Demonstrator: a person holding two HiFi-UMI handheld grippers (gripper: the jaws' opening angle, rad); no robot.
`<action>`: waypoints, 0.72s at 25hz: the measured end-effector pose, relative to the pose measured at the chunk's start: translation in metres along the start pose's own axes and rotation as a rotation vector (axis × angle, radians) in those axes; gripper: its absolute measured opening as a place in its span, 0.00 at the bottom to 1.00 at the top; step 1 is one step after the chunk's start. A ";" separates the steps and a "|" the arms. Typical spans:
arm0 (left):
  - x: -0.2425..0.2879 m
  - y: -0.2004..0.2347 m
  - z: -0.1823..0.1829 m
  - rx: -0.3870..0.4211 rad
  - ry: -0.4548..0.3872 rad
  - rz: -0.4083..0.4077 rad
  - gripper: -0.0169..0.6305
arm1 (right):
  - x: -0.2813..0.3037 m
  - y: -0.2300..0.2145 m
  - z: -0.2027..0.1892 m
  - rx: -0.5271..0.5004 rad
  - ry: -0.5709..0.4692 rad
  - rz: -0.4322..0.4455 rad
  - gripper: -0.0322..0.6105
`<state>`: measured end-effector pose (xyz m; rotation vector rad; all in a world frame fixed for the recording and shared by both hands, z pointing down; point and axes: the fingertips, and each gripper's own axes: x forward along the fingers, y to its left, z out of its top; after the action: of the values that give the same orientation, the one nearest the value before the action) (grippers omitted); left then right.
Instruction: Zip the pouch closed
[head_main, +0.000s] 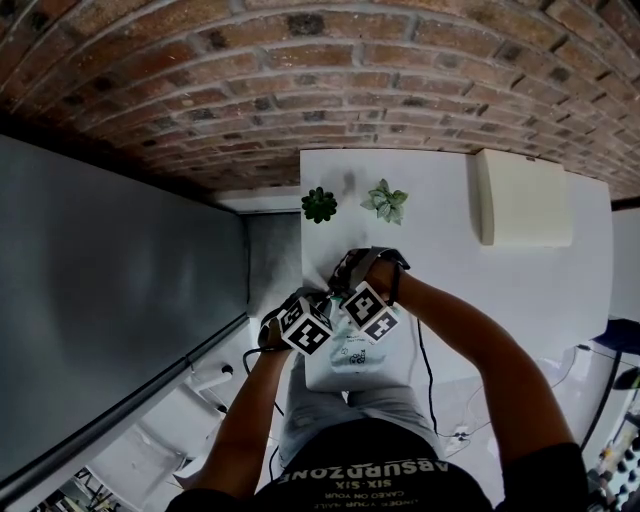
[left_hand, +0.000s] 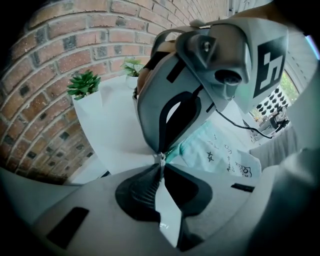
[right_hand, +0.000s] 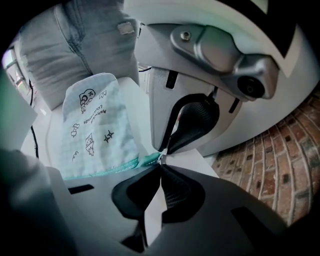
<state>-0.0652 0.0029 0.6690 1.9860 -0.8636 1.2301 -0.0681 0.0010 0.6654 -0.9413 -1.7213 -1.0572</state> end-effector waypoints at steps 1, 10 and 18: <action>0.000 0.000 0.000 -0.001 -0.001 0.004 0.07 | 0.000 -0.001 0.000 0.015 0.001 -0.011 0.06; 0.000 -0.002 0.000 0.005 0.032 0.060 0.07 | -0.002 0.002 -0.002 0.100 0.022 -0.064 0.05; -0.001 -0.003 0.003 -0.027 0.017 0.020 0.07 | -0.004 0.004 -0.003 0.158 0.022 -0.054 0.05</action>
<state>-0.0615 0.0019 0.6666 1.9470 -0.8890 1.2390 -0.0619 -0.0013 0.6637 -0.7847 -1.7917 -0.9476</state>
